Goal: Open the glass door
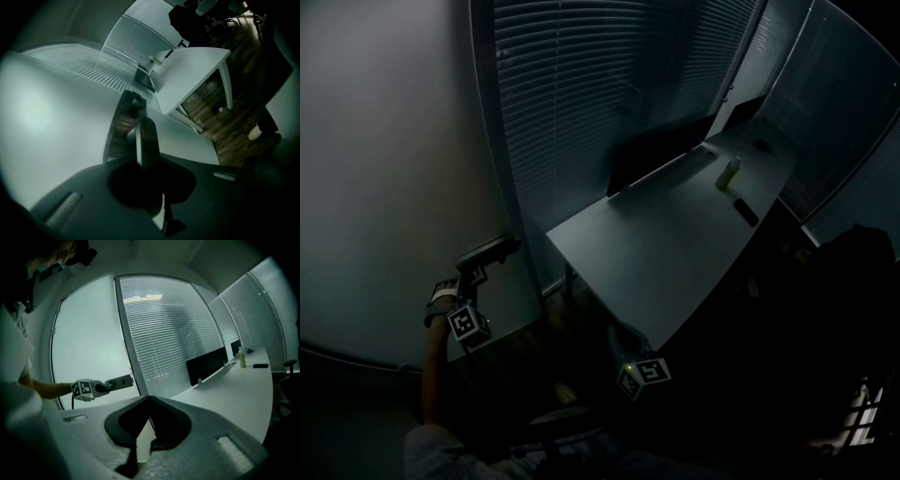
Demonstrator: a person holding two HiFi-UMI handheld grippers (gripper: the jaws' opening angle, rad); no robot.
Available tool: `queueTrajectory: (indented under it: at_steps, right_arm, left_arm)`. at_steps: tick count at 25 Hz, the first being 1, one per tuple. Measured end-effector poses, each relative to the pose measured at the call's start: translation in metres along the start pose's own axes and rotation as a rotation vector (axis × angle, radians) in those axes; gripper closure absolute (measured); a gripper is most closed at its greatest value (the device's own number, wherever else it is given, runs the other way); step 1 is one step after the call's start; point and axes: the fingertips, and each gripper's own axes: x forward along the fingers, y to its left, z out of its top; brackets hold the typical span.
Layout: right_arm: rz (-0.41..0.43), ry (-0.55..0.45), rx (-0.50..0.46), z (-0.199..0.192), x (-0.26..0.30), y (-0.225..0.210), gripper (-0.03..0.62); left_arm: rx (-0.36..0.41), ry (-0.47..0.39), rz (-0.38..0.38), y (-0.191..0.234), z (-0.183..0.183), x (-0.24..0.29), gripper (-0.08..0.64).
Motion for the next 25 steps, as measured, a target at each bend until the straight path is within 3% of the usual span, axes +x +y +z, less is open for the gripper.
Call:
queueTrajectory:
  at_steps: [12,25]
  right_arm:
    - [-0.033,-0.017,-0.007,-0.001,-0.045,0.002,0.591]
    - [-0.11,-0.041,0.02,-0.031,-0.122,0.004,0.591]
  left_arm:
    - [0.055,-0.03,0.015,-0.019,0.008,-0.027,0.543]
    - [0.084,-0.051,-0.014,-0.051,0.019,-0.07,0.548]
